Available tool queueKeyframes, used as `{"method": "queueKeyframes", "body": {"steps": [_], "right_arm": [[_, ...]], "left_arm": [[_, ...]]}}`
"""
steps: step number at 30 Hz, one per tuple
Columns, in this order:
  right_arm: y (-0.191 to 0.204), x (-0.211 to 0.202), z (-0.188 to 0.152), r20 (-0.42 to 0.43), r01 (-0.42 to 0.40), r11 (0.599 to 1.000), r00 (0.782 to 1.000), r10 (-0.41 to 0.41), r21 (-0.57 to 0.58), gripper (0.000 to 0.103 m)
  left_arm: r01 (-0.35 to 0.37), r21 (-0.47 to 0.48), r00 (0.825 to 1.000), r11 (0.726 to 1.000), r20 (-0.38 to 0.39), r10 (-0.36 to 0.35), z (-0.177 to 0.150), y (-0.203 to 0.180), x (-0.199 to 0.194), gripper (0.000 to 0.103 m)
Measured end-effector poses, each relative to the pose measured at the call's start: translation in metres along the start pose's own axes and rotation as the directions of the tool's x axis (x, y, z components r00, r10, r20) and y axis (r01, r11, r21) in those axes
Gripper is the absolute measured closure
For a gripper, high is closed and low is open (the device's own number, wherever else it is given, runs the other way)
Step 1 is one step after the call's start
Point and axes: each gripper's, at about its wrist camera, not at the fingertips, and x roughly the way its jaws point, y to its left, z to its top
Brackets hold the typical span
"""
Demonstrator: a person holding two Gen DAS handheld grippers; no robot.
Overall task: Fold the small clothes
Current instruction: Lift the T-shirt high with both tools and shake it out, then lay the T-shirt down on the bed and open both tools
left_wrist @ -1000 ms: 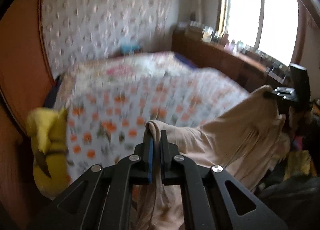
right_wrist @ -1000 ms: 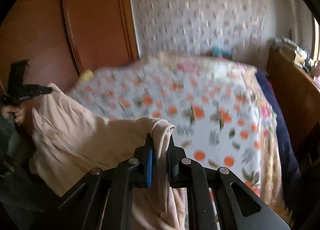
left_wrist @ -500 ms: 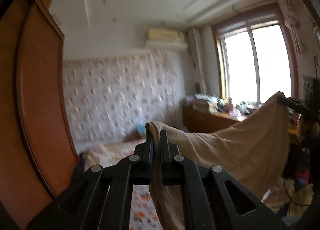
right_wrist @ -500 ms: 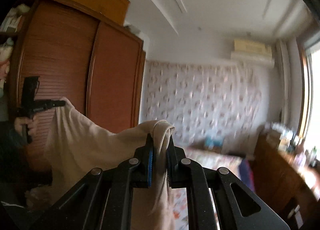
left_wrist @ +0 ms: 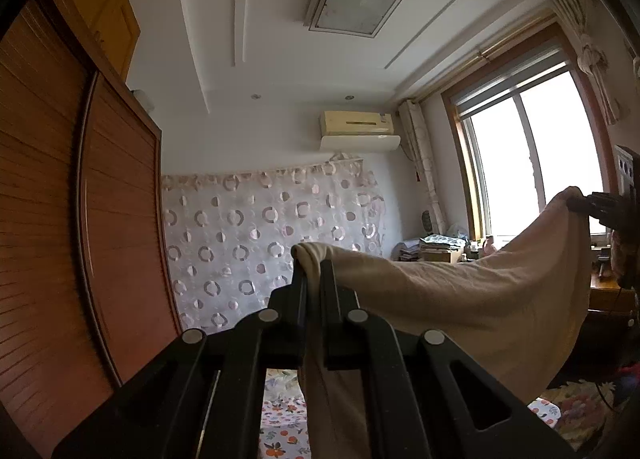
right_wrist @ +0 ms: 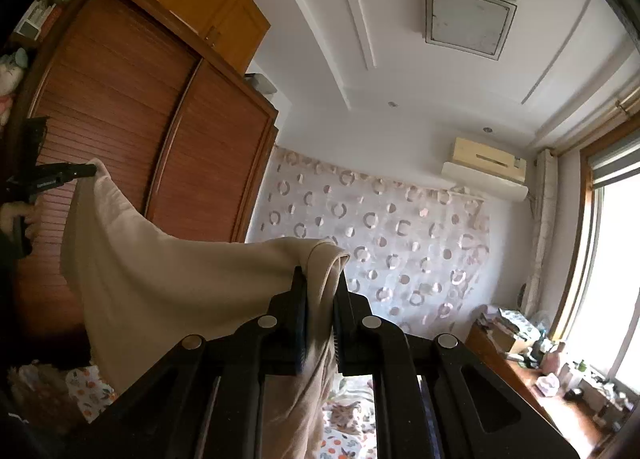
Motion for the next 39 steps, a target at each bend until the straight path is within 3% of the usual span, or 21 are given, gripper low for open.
{"method": "queueKeyframes", "body": {"steps": [8,12,17,21,27,36,39], "right_arm": [[-0.006,0.02,0.001,-0.034,0.027,1.0,0.999,-0.027,-0.012,0.093],[-0.016,0.055,-0.015,-0.111,0.03,1.0,0.993,-0.029,0.005,0.092],[-0.025,0.121,-0.062,-0.235,-0.004,0.999,0.972,0.015,0.045,0.093],[-0.029,0.188,-0.119,-0.347,-0.026,0.995,0.936,0.058,0.097,0.092],[-0.028,0.284,-0.183,-0.481,-0.036,0.991,0.872,0.092,0.126,0.092],[-0.033,0.402,-0.206,-0.611,-0.024,0.993,0.787,0.091,0.116,0.092],[-0.037,0.425,-0.215,-0.653,-0.011,0.989,0.75,0.105,0.146,0.092]], "left_arm": [[-0.01,0.016,1.0,1.0,0.006,0.01,0.013,-0.006,0.012,0.097],[-0.027,0.013,0.999,1.0,-0.047,0.027,-0.007,-0.001,0.043,0.097],[-0.049,0.01,0.983,0.999,-0.178,0.05,-0.067,0.006,0.112,0.097],[-0.066,0.004,0.947,0.998,-0.316,0.064,-0.138,0.014,0.185,0.097],[-0.09,-0.004,0.894,0.996,-0.441,0.079,-0.214,0.016,0.27,0.097],[-0.093,0.005,0.821,0.996,-0.566,0.079,-0.28,0.025,0.362,0.097],[-0.084,0.007,0.786,0.996,-0.614,0.071,-0.303,0.026,0.383,0.097]]}}
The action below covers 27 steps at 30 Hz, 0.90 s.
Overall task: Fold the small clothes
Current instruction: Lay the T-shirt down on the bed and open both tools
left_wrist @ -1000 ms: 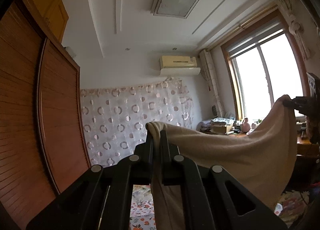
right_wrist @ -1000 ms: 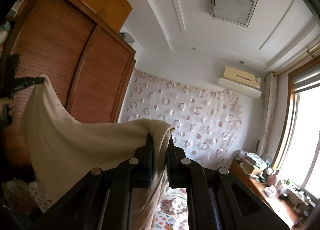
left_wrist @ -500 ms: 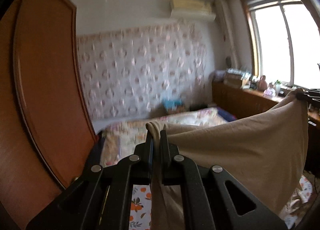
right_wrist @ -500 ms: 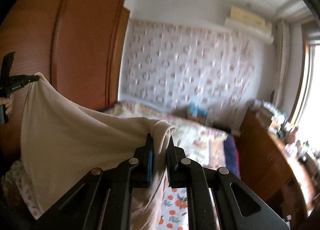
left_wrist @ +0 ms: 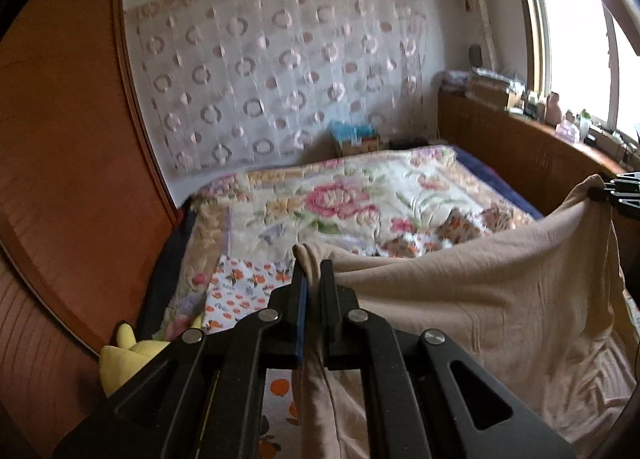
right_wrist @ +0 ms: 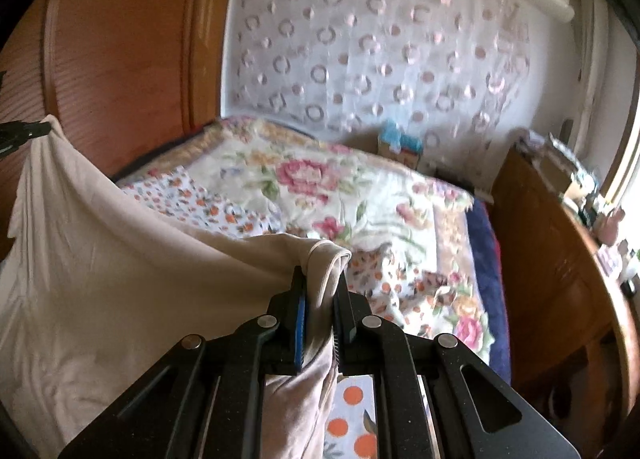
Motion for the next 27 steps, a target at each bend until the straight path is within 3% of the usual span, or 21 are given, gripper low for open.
{"method": "queueKeyframes", "body": {"steps": [6,7,10,13,21,27], "right_arm": [[-0.005,0.023,0.008,-0.078,-0.025,0.997,0.996,0.03,0.07,0.092],[-0.004,0.023,0.01,-0.092,-0.029,0.997,0.995,0.036,0.074,0.088],[0.0,0.013,0.006,-0.1,-0.007,0.997,0.995,0.015,0.076,0.076],[-0.003,0.0,0.002,-0.092,-0.006,0.995,0.996,0.016,0.103,0.056],[0.001,-0.088,-0.028,-0.042,-0.072,0.982,0.996,0.081,0.173,0.056],[0.003,-0.163,-0.053,-0.016,-0.077,0.979,0.997,0.082,0.187,0.056]], "left_arm": [[0.045,0.005,0.992,0.999,-0.116,-0.044,-0.016,-0.002,0.036,0.096],[0.063,0.002,0.989,0.998,-0.133,-0.063,-0.021,-0.003,0.038,0.092],[0.078,0.002,0.984,0.997,-0.16,-0.077,-0.033,-0.004,0.034,0.062],[0.103,0.008,0.978,0.995,-0.182,-0.1,-0.048,-0.006,0.021,0.061],[0.117,-0.004,0.966,0.993,-0.233,-0.114,-0.105,-0.01,-0.021,0.06],[0.095,-0.023,0.958,0.995,-0.269,-0.098,-0.139,-0.012,-0.038,0.06]]}}
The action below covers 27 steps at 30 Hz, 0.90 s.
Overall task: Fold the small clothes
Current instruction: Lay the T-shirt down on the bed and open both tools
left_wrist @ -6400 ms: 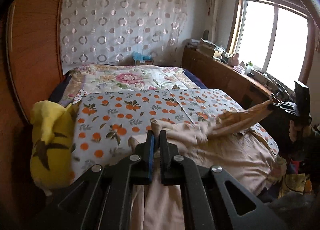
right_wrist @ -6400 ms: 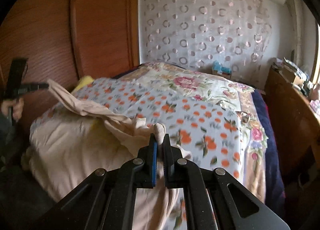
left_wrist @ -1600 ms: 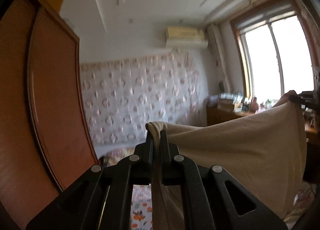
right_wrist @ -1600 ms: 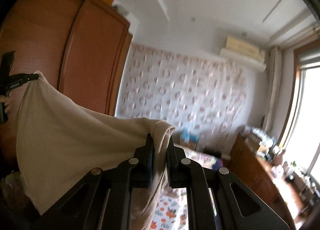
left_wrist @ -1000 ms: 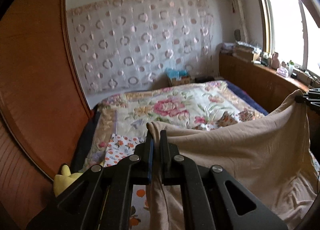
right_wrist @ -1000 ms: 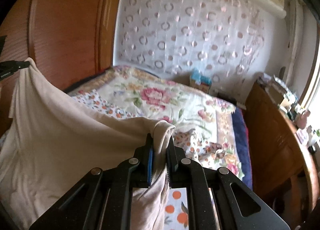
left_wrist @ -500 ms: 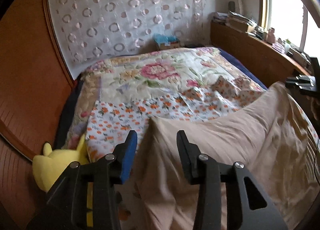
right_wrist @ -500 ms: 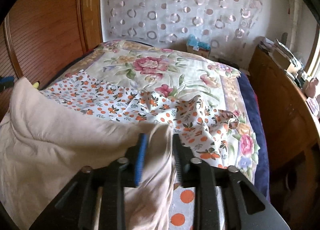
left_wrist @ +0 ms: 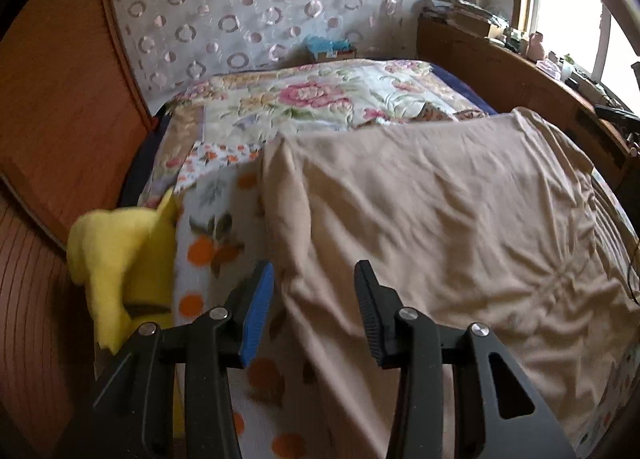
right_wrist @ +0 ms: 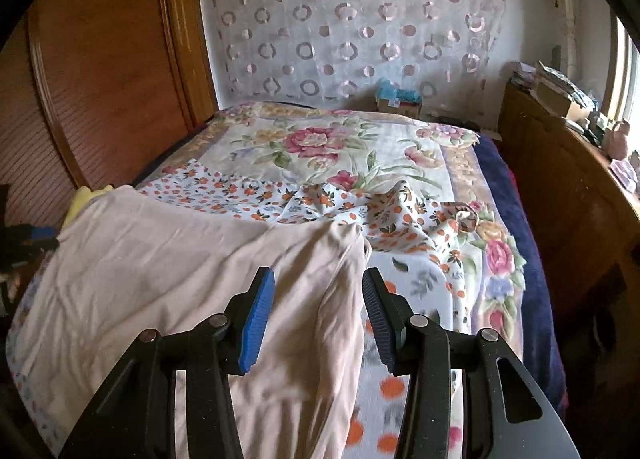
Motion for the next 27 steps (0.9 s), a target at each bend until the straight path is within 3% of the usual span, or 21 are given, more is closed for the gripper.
{"method": "queueKeyframes", "body": {"steps": [8,12,16,18,20,24,27], "right_arm": [[0.021,-0.05,-0.037,-0.016,0.006,1.0,1.0,-0.007,-0.027,0.056],[0.031,-0.042,-0.048,-0.04,0.008,0.999,0.999,-0.01,-0.041,0.056],[0.039,-0.034,-0.053,-0.068,-0.005,0.999,0.998,0.002,-0.044,0.056],[0.04,-0.034,-0.053,-0.071,-0.014,0.999,0.997,0.011,-0.044,0.056],[0.041,-0.035,-0.051,-0.068,-0.018,0.999,0.998,0.015,-0.04,0.056],[0.034,-0.027,-0.047,-0.065,-0.018,0.999,0.998,0.015,-0.049,0.056],[0.03,-0.018,-0.051,-0.069,-0.025,0.998,0.997,0.021,-0.05,0.056]], "left_arm": [[0.019,-0.044,0.999,0.999,-0.043,-0.021,-0.042,-0.002,-0.009,0.06],[0.047,-0.047,0.998,0.998,-0.04,-0.049,-0.059,-0.009,-0.019,0.061],[0.062,-0.034,0.996,0.997,-0.057,-0.064,-0.069,-0.02,-0.021,0.079],[0.047,-0.023,0.997,0.999,-0.054,-0.049,-0.073,-0.022,-0.021,0.082],[0.053,-0.023,0.997,0.998,-0.054,-0.054,-0.073,-0.021,-0.023,0.1],[0.061,-0.022,0.997,0.998,-0.04,-0.061,-0.072,-0.014,-0.031,0.102],[-0.001,-0.049,1.0,0.999,-0.024,0.0,-0.072,0.011,-0.038,0.102]]}}
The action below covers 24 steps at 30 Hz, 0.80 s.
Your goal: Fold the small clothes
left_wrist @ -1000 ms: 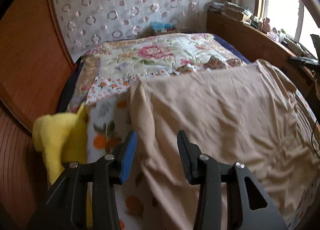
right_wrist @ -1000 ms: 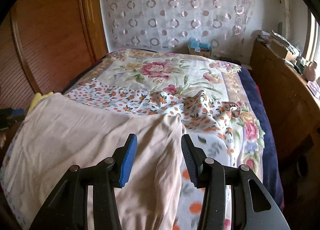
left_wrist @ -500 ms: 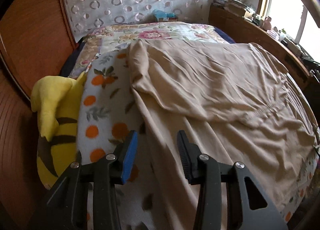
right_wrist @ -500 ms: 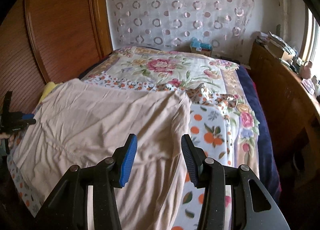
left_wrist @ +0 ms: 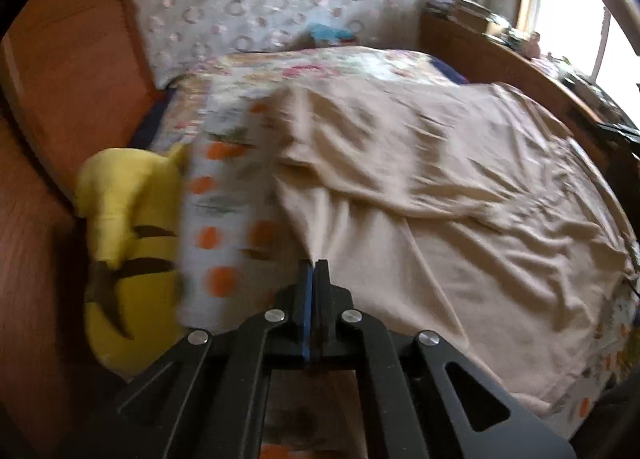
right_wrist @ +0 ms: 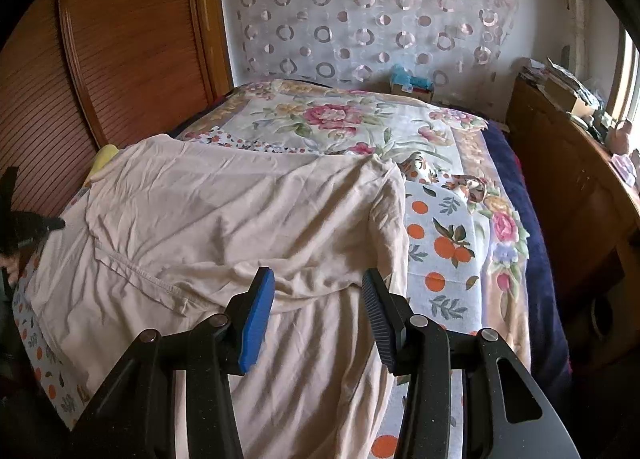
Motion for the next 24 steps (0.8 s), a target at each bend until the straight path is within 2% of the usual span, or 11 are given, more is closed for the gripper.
{"method": "queueKeyframes", "body": {"steps": [3,7,11,12,13,14,15,18,21,24], "right_arm": [[-0.001,0.004,-0.001,-0.001,-0.009,1.0,1.0,0.009,0.013,0.056],[-0.003,0.0,0.001,0.024,-0.018,0.999,1.0,0.017,0.038,0.056],[-0.003,0.004,0.001,0.028,-0.03,0.999,0.999,0.029,0.045,0.056],[-0.002,0.009,0.0,0.019,-0.025,0.999,1.0,0.024,0.042,0.056],[-0.002,0.013,0.0,0.01,-0.021,0.999,1.0,0.021,0.042,0.056],[-0.003,0.018,0.0,-0.001,-0.022,0.999,1.0,0.022,0.045,0.055],[-0.003,0.024,-0.001,-0.01,-0.024,0.998,1.0,0.025,0.051,0.055],[-0.008,0.04,-0.001,-0.035,-0.023,0.998,0.999,0.025,0.065,0.055],[-0.013,0.057,-0.001,-0.077,-0.011,0.997,0.997,0.017,0.078,0.055],[-0.018,0.071,-0.002,-0.097,0.017,0.996,0.995,-0.008,0.09,0.055]], "left_arm": [[-0.021,-0.036,1.0,0.999,-0.013,0.02,0.0,0.025,0.002,0.102],[-0.03,-0.039,0.999,0.999,-0.045,0.028,0.0,0.032,0.01,0.102],[0.019,-0.055,1.0,0.998,-0.018,-0.02,0.006,0.034,0.008,0.1],[0.028,-0.059,1.0,0.998,-0.008,-0.029,0.009,0.034,0.006,0.098],[0.039,-0.059,0.999,0.997,0.003,-0.039,0.013,0.033,0.006,0.086],[0.047,-0.058,0.999,0.997,0.014,-0.046,0.017,0.031,0.006,0.067],[0.057,-0.056,0.998,0.997,0.021,-0.056,0.021,0.029,0.007,0.061],[0.066,-0.043,0.997,0.997,0.031,-0.065,0.033,0.02,0.014,0.054],[0.073,-0.028,0.997,0.997,0.035,-0.072,0.045,0.012,0.024,0.054],[0.051,-0.011,0.998,0.999,0.028,-0.051,0.056,0.006,0.037,0.054]]}}
